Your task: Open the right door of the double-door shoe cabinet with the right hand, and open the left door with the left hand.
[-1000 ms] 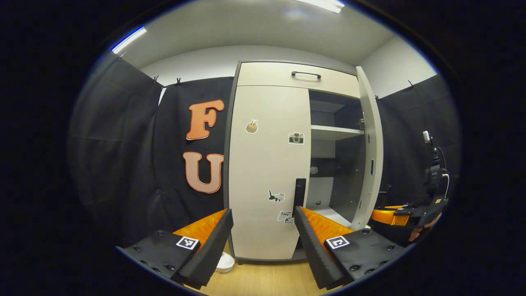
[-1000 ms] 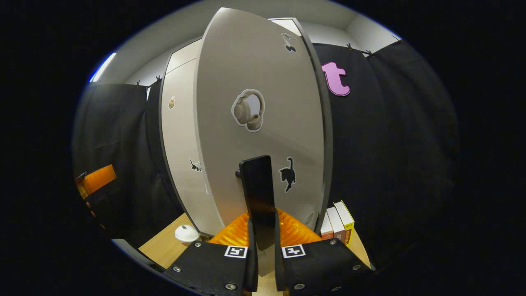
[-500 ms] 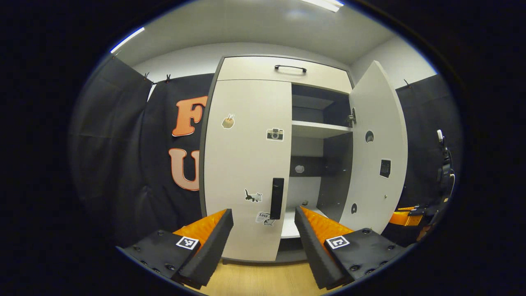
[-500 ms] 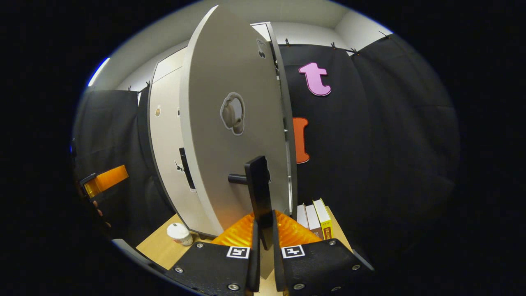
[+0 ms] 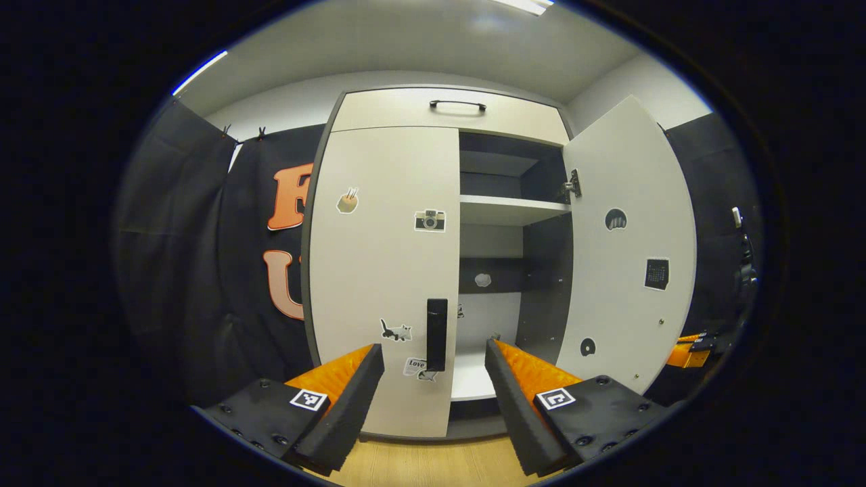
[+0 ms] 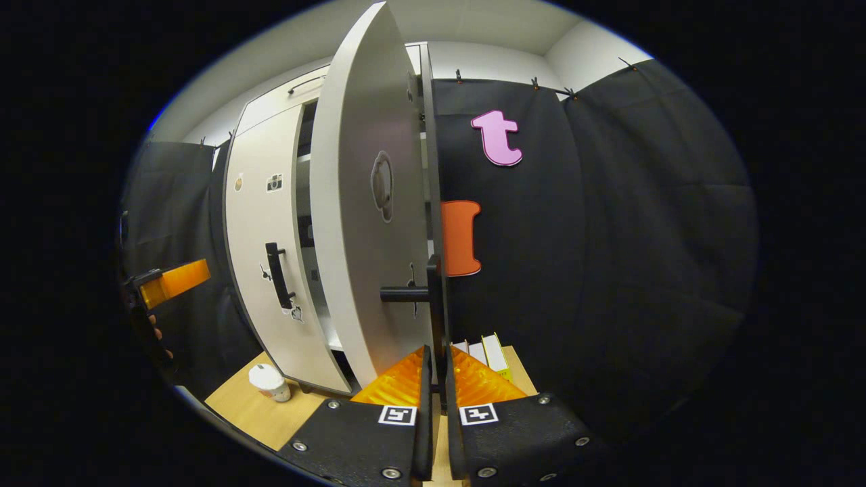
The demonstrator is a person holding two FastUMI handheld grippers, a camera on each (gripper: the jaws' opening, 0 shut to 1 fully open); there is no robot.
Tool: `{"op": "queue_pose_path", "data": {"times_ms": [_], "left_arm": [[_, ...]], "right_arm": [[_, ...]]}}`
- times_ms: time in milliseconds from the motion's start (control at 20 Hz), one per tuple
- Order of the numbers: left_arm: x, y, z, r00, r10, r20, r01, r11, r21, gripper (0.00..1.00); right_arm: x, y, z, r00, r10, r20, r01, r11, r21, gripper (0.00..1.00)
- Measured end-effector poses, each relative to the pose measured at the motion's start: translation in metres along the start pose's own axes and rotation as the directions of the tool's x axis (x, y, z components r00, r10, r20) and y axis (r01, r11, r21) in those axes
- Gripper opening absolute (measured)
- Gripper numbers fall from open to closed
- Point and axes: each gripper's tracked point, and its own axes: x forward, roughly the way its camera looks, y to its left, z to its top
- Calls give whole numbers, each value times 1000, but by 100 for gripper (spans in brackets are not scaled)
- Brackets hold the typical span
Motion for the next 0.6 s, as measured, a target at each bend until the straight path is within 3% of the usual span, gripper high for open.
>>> {"op": "queue_pose_path", "data": {"times_ms": [400, 600], "left_arm": [[77, 2, -26, 997, -38, -71, 33, 997, -64, 98], [112, 4, -42, 993, -46, -105, 43, 998, -34, 89]], "right_arm": [[-13, 1, 11, 998, 46, 50, -47, 999, 10, 8], [-20, -8, 16, 997, 7, 74, -10, 999, 35, 8]]}}
